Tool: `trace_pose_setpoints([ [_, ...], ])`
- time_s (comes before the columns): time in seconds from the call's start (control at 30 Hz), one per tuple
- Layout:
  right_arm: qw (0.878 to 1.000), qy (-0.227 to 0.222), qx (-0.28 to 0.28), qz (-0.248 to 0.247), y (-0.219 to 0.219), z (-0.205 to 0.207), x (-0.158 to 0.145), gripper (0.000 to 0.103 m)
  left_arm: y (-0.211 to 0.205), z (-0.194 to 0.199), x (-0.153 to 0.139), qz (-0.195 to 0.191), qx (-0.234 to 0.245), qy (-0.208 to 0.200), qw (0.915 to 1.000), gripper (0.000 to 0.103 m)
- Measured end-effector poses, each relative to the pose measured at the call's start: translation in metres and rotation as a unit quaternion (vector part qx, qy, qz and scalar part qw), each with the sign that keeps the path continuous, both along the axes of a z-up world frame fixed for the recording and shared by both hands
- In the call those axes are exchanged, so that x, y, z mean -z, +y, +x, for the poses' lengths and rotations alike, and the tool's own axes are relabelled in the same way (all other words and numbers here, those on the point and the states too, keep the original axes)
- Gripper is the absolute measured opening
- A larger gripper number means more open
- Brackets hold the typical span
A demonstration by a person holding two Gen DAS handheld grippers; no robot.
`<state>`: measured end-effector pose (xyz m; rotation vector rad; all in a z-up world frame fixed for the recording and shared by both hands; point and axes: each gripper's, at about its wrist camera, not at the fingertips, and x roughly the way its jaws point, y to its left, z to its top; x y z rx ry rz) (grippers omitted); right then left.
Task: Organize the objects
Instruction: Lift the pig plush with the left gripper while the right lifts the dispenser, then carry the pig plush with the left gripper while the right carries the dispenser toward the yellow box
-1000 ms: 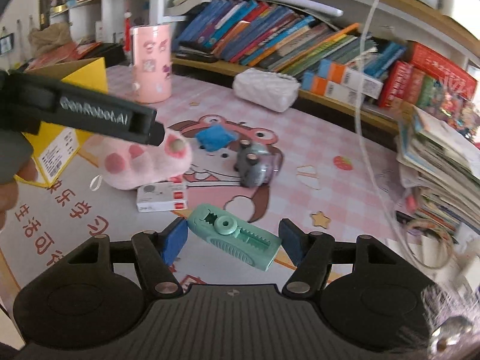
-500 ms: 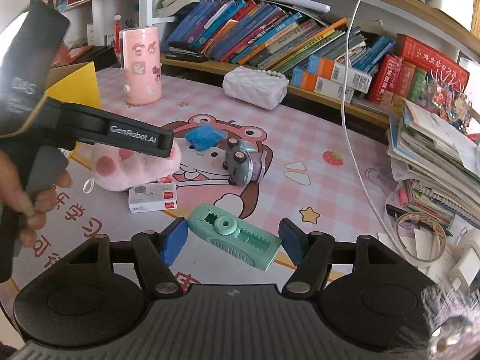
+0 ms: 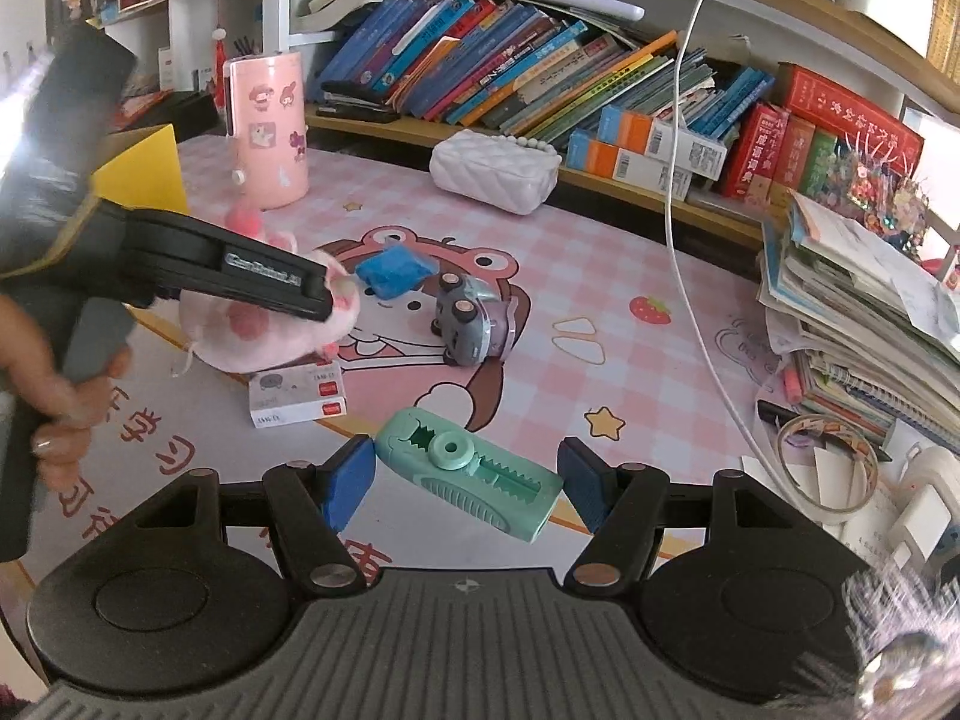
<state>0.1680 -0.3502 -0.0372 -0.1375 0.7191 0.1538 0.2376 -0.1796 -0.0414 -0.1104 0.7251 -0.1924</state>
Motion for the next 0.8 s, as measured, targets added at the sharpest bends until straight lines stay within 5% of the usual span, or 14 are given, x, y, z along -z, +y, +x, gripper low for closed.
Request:
trace_pose_setpoints([
  [0.3, 1.0, -0.001, 0.007, 0.0, 0.024, -0.009, -0.007, 0.065, 0.029, -0.051, -0.034, -0.037, 0.019, -0.04, 0.9983, 0.072],
  [0.8, 1.0, 0.005, 0.004, 0.009, 0.087, -0.055, -0.026, 0.065, 0.107, -0.136, -0.031, -0.058, 0.003, -0.011, 0.9982, 0.072],
])
